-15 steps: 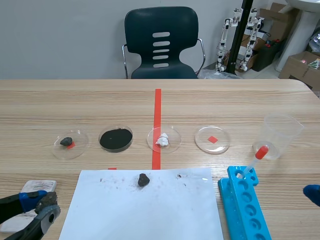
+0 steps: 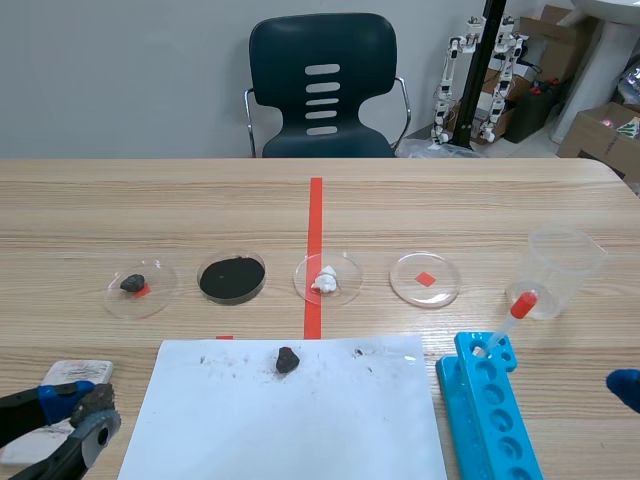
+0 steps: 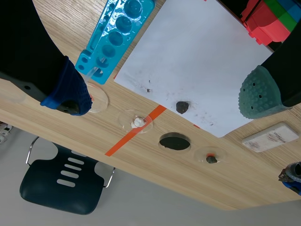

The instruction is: Put the right mineral back

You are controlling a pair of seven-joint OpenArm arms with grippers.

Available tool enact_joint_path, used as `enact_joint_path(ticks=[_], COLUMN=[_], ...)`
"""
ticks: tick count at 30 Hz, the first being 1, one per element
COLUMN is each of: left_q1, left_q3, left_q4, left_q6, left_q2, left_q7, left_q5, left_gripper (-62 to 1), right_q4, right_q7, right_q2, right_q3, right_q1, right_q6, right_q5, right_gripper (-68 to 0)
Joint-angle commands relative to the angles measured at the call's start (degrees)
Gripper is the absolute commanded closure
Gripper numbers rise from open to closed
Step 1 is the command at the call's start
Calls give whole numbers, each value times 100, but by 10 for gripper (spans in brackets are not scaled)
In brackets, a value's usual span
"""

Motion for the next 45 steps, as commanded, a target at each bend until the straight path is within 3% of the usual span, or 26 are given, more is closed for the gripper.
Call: enact_joint_path(ticks=[1,18,24,29,41,45], left_q1=[15,-83,-833,-1506,-2741,-3143], left_q3=[-20,-20,68,310,1217,1786], left_q4=[118,111,107,107,107,105], left_q6=[-2,-2,-175,-179,-173,-144], left_q2=[-33,-31,-28,-28,-28,98], left_q7=[-96,-7,1355,2483,4087,4280], left_q5=[-42,-44,-55,-417,-1405,-1510], left_gripper=[-70,-70,-70,-70,-70,-70], right_q4=[114,114,114,114,114,114], right_q7=[101,101,101,101,101,101], right_q2=[26,26,26,26,26,26], right_q3=[17,17,17,17,17,17], right_q1=[24,24,24,24,24,24], right_q6=[0,0,0,0,0,0], right_q5=[20,20,20,20,20,20], right_gripper=[-679,-679,-679,-679,-679,-679])
